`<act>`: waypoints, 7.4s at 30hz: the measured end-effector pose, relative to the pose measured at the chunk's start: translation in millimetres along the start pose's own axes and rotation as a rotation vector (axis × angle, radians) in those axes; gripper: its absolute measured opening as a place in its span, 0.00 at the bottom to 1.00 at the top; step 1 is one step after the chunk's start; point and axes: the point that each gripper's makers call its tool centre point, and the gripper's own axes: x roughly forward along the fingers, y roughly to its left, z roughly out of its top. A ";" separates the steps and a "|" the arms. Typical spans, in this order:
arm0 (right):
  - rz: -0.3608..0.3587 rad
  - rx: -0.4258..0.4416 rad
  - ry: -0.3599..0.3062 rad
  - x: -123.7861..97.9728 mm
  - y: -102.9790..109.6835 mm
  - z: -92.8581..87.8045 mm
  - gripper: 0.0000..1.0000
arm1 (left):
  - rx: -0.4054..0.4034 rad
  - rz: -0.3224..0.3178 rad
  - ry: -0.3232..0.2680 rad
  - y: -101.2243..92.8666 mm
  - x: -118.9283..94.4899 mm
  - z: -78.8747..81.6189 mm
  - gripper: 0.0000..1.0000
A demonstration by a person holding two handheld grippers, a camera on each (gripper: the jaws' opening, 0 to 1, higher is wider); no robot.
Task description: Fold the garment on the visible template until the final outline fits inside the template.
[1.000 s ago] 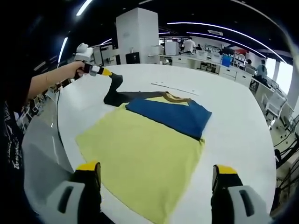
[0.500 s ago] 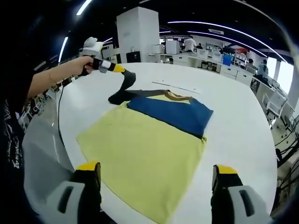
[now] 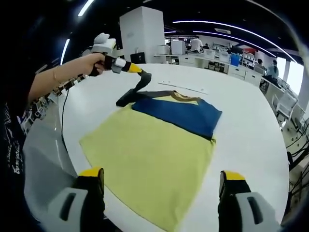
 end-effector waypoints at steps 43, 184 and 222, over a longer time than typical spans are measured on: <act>-0.017 0.029 0.036 3.4 -5.0 -16.9 1.00 | 0.073 -0.294 0.029 -140.0 53.9 -27.6 0.00; -0.054 0.180 0.162 6.6 -0.9 -87.1 0.53 | 0.221 -0.038 0.191 3.8 -145.7 -208.5 0.53; -0.174 0.233 0.184 -2.9 -19.8 -117.3 0.08 | 0.028 0.067 0.354 5.9 -172.6 -270.1 0.03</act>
